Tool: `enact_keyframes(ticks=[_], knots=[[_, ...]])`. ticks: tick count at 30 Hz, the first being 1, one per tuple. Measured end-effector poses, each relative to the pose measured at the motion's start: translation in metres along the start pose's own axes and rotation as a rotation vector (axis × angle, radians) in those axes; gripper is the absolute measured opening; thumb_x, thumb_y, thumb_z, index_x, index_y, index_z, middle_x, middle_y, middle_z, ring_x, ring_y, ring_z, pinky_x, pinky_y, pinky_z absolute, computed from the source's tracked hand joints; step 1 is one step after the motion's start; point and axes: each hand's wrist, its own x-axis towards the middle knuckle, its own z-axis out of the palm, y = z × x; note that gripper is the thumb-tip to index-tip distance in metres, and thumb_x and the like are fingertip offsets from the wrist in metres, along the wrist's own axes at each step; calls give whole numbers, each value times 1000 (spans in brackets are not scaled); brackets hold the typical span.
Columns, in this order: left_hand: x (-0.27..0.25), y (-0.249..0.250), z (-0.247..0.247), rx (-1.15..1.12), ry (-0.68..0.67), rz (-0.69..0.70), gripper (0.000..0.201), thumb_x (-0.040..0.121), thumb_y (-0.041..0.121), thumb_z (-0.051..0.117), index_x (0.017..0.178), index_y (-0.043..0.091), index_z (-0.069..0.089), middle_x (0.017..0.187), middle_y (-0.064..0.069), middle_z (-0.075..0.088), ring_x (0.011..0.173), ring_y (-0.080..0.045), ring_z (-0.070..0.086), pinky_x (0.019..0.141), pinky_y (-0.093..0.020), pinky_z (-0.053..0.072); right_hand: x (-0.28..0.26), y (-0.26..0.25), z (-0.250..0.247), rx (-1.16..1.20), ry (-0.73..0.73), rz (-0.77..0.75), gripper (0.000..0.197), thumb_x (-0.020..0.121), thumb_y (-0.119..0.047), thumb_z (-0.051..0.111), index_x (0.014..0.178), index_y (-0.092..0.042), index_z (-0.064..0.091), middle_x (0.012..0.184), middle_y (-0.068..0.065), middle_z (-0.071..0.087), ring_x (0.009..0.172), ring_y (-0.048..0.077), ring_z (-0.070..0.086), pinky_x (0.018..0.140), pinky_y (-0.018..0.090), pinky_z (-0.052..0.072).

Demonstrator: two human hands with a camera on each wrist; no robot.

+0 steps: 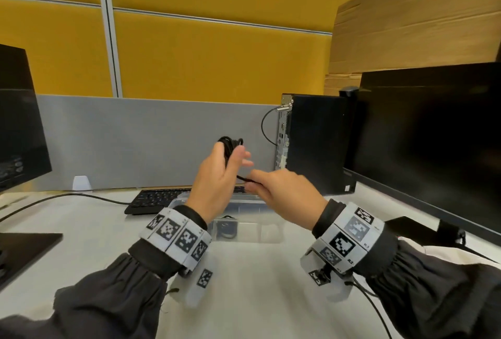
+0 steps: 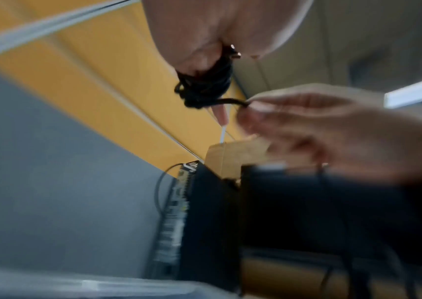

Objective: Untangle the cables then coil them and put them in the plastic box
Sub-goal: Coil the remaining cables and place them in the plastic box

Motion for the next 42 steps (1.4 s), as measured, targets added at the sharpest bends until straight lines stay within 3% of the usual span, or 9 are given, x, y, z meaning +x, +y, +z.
enact_keyframes(ticks=[2,5,10,13,20,26,32,37,42], knots=[[-5,-8,0,213,-131,-2,47,87,56,34,90,12,48,82,0,66,67,1,58,60,-15,42,0,9,-11,-114,157,30,35,94,-49,38,103,-23,61,84,-2,66,77,18,61,54,26,35],[-15,-13,2,125,-331,-100,50,86,60,43,90,11,52,72,-3,70,62,-4,62,68,-24,46,4,20,-25,-12,343,14,36,83,-54,54,87,-22,69,78,-5,67,72,13,61,54,24,40],[-20,9,0,-368,-442,-220,24,88,20,57,73,3,51,52,-5,53,39,-11,38,55,-22,41,13,38,-16,556,350,54,35,74,-59,56,73,-26,68,70,1,66,67,18,58,65,32,48],[-16,25,-4,-700,-256,-275,18,85,16,56,75,4,49,45,5,45,35,-6,33,55,-18,43,19,54,-5,619,281,88,29,89,-40,52,71,-20,62,66,15,58,64,29,50,60,27,37],[23,33,-29,-1092,330,-203,40,97,6,42,72,6,73,74,-2,72,65,-6,67,68,-16,53,9,47,11,347,-163,120,29,99,-40,33,87,-18,45,71,-1,52,64,16,50,65,33,43],[33,12,-16,-577,403,-94,23,99,17,43,106,0,57,91,3,72,94,-10,68,93,-25,47,3,-3,3,-223,-172,-200,34,101,-43,25,116,-15,38,79,4,56,61,27,49,51,32,38],[8,-17,-18,281,3,180,28,96,35,41,85,11,47,60,9,56,56,1,56,52,-13,38,15,5,-29,-3,414,-261,37,89,-47,32,92,-23,61,70,-5,65,58,17,62,42,30,45],[-14,-7,-22,-37,-331,-13,44,87,52,46,72,10,48,56,-7,62,41,-14,46,54,-26,44,24,35,-37,107,430,-110,40,83,-60,43,87,-29,68,79,-9,65,72,13,60,56,35,50],[-25,4,-22,-418,-239,-161,24,85,19,61,80,-4,53,49,0,53,39,-12,37,49,-23,38,20,62,-2,312,105,89,38,93,-51,36,107,-29,63,96,-3,68,85,16,63,79,44,52]])
